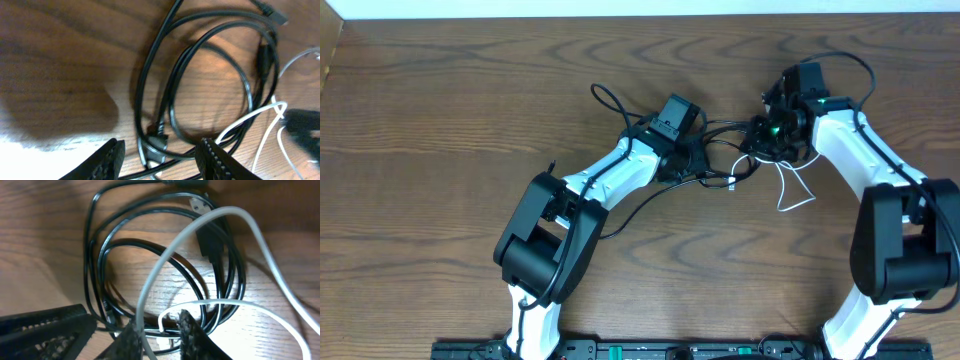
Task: Untangle cables
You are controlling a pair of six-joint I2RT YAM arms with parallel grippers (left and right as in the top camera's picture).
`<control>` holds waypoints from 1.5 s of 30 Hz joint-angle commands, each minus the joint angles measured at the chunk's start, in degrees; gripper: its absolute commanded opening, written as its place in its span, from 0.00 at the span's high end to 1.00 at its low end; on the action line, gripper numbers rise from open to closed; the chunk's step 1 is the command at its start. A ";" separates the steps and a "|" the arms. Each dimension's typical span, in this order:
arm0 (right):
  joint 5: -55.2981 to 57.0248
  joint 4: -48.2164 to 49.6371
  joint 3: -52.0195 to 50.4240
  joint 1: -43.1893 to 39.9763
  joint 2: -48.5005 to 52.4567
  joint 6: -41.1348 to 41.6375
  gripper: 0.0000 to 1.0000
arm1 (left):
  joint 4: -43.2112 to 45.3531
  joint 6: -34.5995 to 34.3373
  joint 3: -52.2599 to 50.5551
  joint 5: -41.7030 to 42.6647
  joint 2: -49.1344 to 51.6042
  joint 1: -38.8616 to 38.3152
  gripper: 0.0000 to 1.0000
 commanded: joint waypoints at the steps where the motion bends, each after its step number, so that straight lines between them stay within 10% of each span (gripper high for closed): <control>1: -1.55 0.00 0.39 -0.28 0.66 1.90 0.73 | 1.03 -0.92 0.83 -0.81 0.68 -0.02 0.50; 11: 0.81 -0.37 0.39 -0.24 0.83 1.95 0.63 | 0.81 -1.14 0.83 -5.01 4.61 -2.62 0.51; 18: 1.49 -0.26 -0.39 -0.11 0.90 1.95 0.63 | 0.66 -1.09 0.83 -5.05 6.88 -3.50 0.92; 45: -0.09 2.54 -8.68 0.07 0.92 12.02 0.66 | -0.13 0.31 0.96 -4.35 2.67 -3.34 0.93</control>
